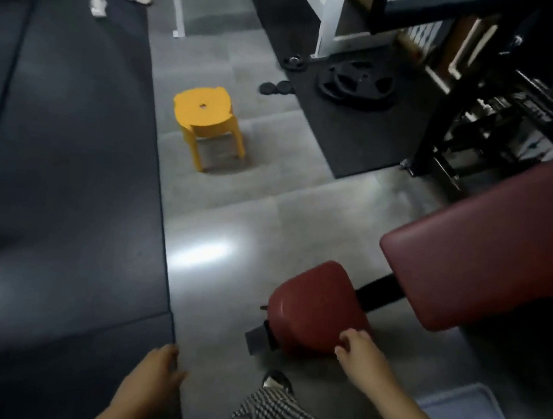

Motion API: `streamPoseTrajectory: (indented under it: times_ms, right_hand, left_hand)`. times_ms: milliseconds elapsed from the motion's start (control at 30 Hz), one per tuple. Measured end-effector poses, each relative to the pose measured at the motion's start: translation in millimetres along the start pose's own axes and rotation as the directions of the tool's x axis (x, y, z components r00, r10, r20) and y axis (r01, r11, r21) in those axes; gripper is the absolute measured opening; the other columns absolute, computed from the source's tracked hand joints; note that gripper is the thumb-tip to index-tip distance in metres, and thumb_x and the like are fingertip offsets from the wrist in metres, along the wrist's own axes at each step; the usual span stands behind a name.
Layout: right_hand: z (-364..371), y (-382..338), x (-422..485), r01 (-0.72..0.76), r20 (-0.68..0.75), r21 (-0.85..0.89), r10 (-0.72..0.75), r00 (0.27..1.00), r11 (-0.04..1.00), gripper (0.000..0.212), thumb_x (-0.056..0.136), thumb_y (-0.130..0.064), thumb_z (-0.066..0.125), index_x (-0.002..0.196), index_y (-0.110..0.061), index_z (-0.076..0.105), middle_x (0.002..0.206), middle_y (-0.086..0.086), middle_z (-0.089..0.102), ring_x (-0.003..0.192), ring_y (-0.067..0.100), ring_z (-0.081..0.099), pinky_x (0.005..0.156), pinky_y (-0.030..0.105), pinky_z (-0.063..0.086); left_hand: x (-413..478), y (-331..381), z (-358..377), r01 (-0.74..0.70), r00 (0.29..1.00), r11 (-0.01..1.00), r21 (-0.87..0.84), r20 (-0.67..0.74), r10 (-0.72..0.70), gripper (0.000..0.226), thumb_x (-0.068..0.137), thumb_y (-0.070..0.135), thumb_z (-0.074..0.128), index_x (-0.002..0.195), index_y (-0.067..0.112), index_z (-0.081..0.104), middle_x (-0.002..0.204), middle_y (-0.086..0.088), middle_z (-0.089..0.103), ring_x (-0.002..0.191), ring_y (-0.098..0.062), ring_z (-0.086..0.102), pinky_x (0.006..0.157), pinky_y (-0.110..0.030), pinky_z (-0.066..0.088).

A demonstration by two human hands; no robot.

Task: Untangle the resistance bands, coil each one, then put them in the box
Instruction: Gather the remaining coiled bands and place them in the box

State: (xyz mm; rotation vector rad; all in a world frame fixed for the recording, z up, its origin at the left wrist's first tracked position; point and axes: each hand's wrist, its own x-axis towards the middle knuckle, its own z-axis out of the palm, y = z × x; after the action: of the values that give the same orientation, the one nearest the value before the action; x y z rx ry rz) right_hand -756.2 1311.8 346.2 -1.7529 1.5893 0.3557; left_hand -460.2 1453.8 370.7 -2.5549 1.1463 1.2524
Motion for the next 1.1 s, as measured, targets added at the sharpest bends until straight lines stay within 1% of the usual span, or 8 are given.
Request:
streamPoseTrajectory:
  times_ms: [133,267,433,600,767,933,1000,1100]
  right_hand:
    - [-43.0,-94.8,67.4,0.073,-0.059,0.002,-0.072,0.996,0.997,0.037,0.095,-0.033,0.044,0.129,-0.018,0.045,0.132,0.002,0.043,0.115,0.021,0.053,0.092,0.032,0.044]
    - [-65.9,-145.5,131.7,-0.001,-0.066,-0.012,0.000,0.998,1.000,0.040,0.094,-0.032,0.047,0.130,-0.014,0.046,0.134,0.006,0.045,0.119,0.023,0.050,0.094,0.030,0.041]
    - [-87.8,-223.1,216.9,-0.181,-0.054,0.094,0.187,0.981,0.979,0.039,0.095,-0.029,0.049,0.127,-0.007,0.048,0.132,0.014,0.048,0.118,0.027,0.051,0.096,0.030,0.042]
    - [-123.1,-317.0,283.1,-0.220,-0.066,0.178,0.235,0.970,0.959,0.041,0.096,-0.029,0.046,0.132,-0.010,0.045,0.134,0.009,0.045,0.117,0.026,0.051,0.093,0.030,0.042]
    - [-148.3,-320.9,344.1,-0.326,-0.072,0.273,0.357,0.931,0.905,0.038,0.092,-0.023,0.054,0.124,-0.003,0.051,0.127,0.015,0.054,0.114,0.029,0.054,0.096,0.033,0.044]
    - [-168.1,-276.2,443.0,-0.457,0.076,0.259,0.454,0.888,0.851,0.038,0.083,-0.012,0.064,0.119,0.000,0.057,0.117,0.026,0.061,0.115,0.035,0.056,0.099,0.042,0.043]
    - [-211.5,-300.2,483.8,-0.430,0.110,0.185,0.416,0.902,0.884,0.029,0.084,-0.024,0.060,0.111,-0.012,0.059,0.109,0.022,0.063,0.114,0.032,0.057,0.095,0.033,0.044]
    - [-301.0,-368.7,549.8,-0.305,0.104,0.138,0.293,0.951,0.942,0.048,0.086,-0.039,0.050,0.121,-0.008,0.054,0.125,0.012,0.058,0.115,0.024,0.055,0.093,0.027,0.042]
  left_hand:
    - [64.7,-51.8,-81.1,0.154,0.988,0.985,-0.073,-0.018,-0.155,0.050,0.082,0.018,0.068,0.125,-0.002,0.051,0.124,-0.021,0.057,0.113,-0.031,0.056,0.095,-0.034,0.041]
    - [144.9,-72.5,-153.0,0.200,0.979,0.978,-0.055,-0.021,-0.201,0.047,0.074,0.003,0.073,0.116,-0.011,0.056,0.116,-0.028,0.060,0.106,-0.036,0.059,0.091,-0.040,0.043]
    - [266.3,-6.9,-278.2,-0.045,0.998,0.999,0.017,-0.048,0.045,0.046,0.088,0.019,0.060,0.129,0.005,0.047,0.126,-0.016,0.055,0.114,-0.027,0.054,0.091,-0.029,0.041]
    - [351.4,90.4,-374.2,-0.289,0.957,0.957,0.036,-0.032,0.290,0.041,0.091,0.029,0.055,0.127,0.014,0.046,0.122,-0.007,0.055,0.107,-0.021,0.056,0.084,-0.028,0.043]
    - [431.5,153.9,-420.5,-0.326,0.944,0.944,-0.043,0.042,0.328,0.039,0.092,0.030,0.054,0.127,0.015,0.047,0.117,-0.005,0.056,0.098,-0.017,0.055,0.070,-0.022,0.037]
    - [531.1,172.3,-471.7,-0.169,0.981,0.979,-0.111,0.075,0.178,0.036,0.091,0.031,0.055,0.123,0.014,0.048,0.108,-0.004,0.056,0.087,-0.016,0.056,0.069,-0.023,0.042]
    - [564.1,179.4,-498.4,-0.076,0.993,0.990,-0.118,0.080,0.086,0.036,0.091,0.031,0.055,0.122,0.013,0.048,0.104,-0.005,0.057,0.087,-0.018,0.058,0.069,-0.026,0.042]
    - [609.5,200.1,-538.6,0.004,0.997,0.997,-0.082,0.083,0.002,0.037,0.091,0.030,0.055,0.122,0.011,0.047,0.101,-0.005,0.059,0.088,-0.016,0.056,0.069,-0.023,0.037]
